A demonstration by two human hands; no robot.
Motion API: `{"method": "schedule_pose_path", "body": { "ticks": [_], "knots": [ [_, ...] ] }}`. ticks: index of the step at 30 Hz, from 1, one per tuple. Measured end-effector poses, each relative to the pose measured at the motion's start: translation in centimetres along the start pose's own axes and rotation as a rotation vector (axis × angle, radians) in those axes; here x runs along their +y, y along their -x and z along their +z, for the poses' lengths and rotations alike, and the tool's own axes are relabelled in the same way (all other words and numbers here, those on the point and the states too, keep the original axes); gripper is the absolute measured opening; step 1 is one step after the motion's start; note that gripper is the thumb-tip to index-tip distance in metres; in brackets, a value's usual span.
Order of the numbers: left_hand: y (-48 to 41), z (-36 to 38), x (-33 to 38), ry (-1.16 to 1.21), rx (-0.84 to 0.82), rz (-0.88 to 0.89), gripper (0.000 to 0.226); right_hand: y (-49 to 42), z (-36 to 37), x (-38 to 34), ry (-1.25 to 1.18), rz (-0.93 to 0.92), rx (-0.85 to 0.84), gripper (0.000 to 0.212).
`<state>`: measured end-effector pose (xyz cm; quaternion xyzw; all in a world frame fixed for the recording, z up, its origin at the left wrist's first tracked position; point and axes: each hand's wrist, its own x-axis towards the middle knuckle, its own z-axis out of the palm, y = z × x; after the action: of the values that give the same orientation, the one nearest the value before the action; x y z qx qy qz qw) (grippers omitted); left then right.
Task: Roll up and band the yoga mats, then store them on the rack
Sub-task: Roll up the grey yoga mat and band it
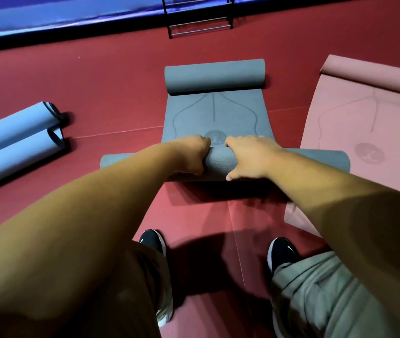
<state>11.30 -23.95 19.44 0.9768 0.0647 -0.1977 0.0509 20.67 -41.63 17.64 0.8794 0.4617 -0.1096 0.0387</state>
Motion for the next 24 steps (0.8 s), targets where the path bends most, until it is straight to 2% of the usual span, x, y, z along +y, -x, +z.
{"method": "schedule_pose_path", "body": {
  "ticks": [3, 6, 9, 12, 16, 21, 24],
  "knots": [
    [0.2, -0.8, 0.1, -0.023, -0.058, 0.002, 0.047, 0.1, 0.0, -0.3, -0.033, 0.015, -0.004, 0.066],
    [0.3, -1.0, 0.4, -0.051, -0.035, 0.003, 0.046, -0.1, -0.5, 0.0, -0.147, 0.034, -0.076, 0.050],
    [0.8, -0.9, 0.7, -0.132, 0.113, 0.032, 0.048, -0.1, -1.2, 0.3, -0.248, 0.035, -0.106, 0.051],
    [1.1, -0.5, 1.2, -0.250, 0.236, 0.044, 0.067, 0.0, -1.7, 0.8, -0.332, 0.068, -0.143, 0.046],
    [0.9, -0.4, 1.1, -0.225, 0.215, -0.002, 0.064, -0.1, -1.5, 0.7, -0.345, 0.060, -0.175, 0.056],
    [0.9, -1.4, 0.3, -0.065, 0.041, -0.024, 0.050, 0.2, -1.2, 0.3, -0.181, 0.009, -0.054, 0.087],
    [0.8, -1.7, -0.3, 0.010, -0.061, -0.044, 0.050, 0.4, -0.8, -0.2, -0.091, -0.007, -0.032, 0.095]
  ]
}}
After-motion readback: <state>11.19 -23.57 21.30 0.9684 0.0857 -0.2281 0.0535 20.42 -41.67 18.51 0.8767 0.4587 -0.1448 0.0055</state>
